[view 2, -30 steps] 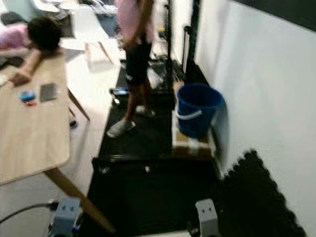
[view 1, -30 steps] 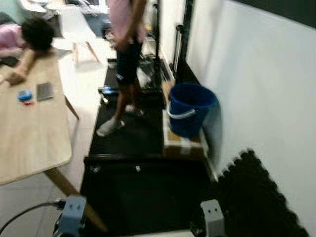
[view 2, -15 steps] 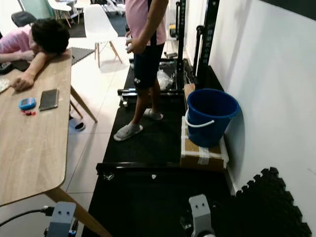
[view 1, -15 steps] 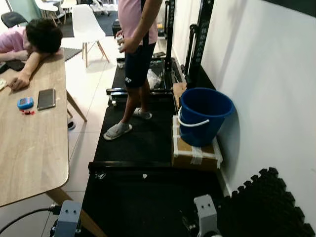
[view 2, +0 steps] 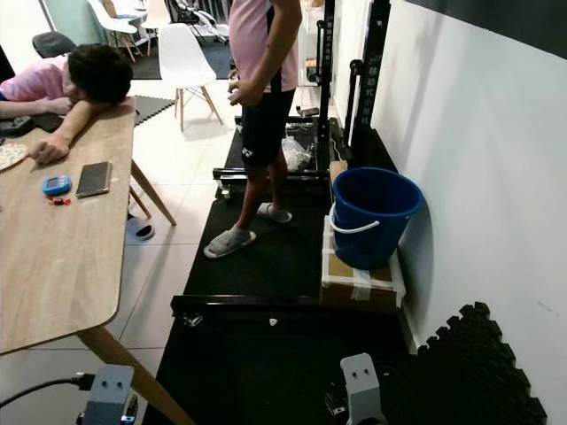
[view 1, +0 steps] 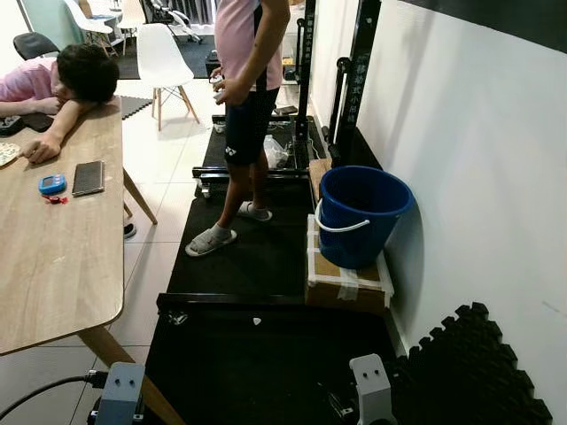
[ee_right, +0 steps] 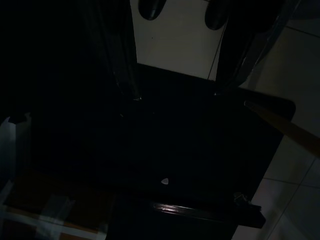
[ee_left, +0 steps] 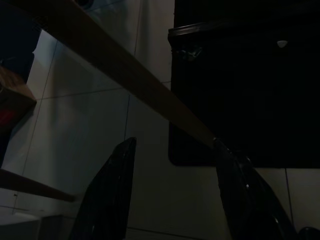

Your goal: Hang keys on a hook

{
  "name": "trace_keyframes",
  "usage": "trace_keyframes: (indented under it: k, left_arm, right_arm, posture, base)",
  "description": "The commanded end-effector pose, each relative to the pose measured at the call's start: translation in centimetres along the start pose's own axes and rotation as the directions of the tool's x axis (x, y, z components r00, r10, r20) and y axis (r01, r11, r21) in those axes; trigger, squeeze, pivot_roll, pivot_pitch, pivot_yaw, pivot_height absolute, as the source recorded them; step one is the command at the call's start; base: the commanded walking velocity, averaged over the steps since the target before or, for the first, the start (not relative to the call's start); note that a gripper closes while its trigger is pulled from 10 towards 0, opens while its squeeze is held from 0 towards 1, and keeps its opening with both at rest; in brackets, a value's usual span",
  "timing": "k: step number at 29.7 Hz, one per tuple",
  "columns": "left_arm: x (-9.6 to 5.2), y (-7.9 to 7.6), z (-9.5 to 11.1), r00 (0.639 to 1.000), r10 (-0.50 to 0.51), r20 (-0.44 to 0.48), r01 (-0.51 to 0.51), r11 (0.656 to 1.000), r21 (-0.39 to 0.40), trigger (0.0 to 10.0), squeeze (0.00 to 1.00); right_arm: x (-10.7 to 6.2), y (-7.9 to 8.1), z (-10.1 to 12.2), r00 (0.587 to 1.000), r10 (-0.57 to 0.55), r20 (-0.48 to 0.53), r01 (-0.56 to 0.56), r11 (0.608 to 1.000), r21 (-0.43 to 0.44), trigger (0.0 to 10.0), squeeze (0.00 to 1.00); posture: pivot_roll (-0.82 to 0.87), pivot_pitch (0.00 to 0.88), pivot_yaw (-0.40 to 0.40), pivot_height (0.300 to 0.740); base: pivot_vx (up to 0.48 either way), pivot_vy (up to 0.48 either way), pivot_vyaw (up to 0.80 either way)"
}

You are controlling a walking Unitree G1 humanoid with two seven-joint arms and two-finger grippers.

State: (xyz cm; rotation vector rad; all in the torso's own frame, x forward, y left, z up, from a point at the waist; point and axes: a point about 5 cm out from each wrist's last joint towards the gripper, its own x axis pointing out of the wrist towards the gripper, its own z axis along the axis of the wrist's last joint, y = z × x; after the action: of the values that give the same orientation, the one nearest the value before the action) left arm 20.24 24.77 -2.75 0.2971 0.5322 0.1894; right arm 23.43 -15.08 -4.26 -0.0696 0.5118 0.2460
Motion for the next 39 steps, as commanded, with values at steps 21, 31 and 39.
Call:
trace_keyframes:
  k: [21,31,39]
  left_arm:
    - [-0.37,0.13,-0.84,0.999,0.01,-0.04,-0.009,1.0,0.003,10.0,0.0]
    - [-0.44,0.33,-0.92,0.999,0.019,-0.044,-0.02,1.0,-0.013,10.0,0.0]
    - [-0.53,0.39,-1.01,0.999,0.018,-0.046,-0.019,1.0,-0.012,10.0,0.0]
  right_arm:
    - [-0.23,0.34,-0.75,0.999,0.012,-0.035,-0.012,1.0,0.002,10.0,0.0]
    - [-0.17,0.53,-0.71,0.999,0.016,-0.033,-0.016,1.0,0.004,10.0,0.0]
    - [-0.25,0.53,-0.84,0.999,0.016,-0.036,-0.016,1.0,0.004,10.0,0.0]
  posture:
    - [0.24,0.102,0.029,0.74]
    - [0.24,0.107,0.03,0.74]
    - [0.24,0.11,0.03,0.74]
  base:
    - [0.0,0.103,0.0]
    - [0.0,0.427,0.0]
    - [0.0,0.48,0.0]
